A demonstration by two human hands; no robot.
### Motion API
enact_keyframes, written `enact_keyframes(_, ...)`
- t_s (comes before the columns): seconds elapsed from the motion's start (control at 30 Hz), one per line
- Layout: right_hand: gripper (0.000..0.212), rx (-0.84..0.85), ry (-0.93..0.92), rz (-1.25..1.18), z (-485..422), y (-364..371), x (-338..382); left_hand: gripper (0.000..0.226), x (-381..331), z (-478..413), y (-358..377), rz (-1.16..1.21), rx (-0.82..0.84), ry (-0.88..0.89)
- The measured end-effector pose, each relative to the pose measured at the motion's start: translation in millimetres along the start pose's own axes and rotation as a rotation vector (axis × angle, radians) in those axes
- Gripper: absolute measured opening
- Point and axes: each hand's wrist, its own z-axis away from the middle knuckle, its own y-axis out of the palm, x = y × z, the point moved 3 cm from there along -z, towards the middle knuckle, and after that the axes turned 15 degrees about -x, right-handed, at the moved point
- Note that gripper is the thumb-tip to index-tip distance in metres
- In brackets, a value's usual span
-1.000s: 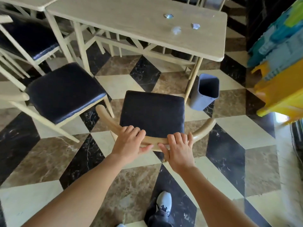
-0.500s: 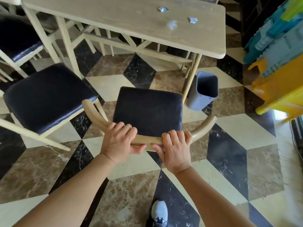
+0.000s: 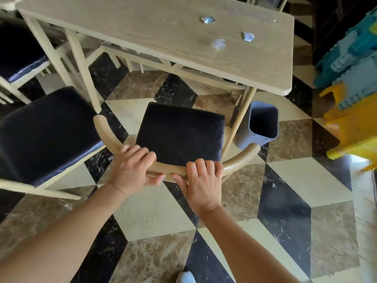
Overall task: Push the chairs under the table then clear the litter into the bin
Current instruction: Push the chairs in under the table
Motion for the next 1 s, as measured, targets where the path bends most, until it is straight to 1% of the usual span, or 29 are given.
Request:
enact_keyframes(0.2, 0.057, 0.009, 0.055, 0.021, -20, 18, 6, 0.058, 25, -19, 20, 0.016, 0.003, 0.038)
enact_keyframes(0.47, 0.051, 0.015, 0.074, 0.065, -66, 40, -26, 0.059, 35, -72, 63, 0.102, -0.081, 0.042)
enact_keyframes(0.73, 0.057, 0.002, 0.097, 0.082, -105, 62, -44, 0.062, 53, -108, 98, 0.159, -0.068, 0.074)
enact_keyframes(0.9, 0.054, -0.031, 0.104, 0.066, -129, 81, -54, 0.064, 69, -131, 118, 0.175, -0.042, 0.104)
enact_keyframes(1.0, 0.053, -0.049, 0.098, 0.067, -141, 89, -65, 0.064, 70, -145, 130, 0.176, -0.065, 0.111)
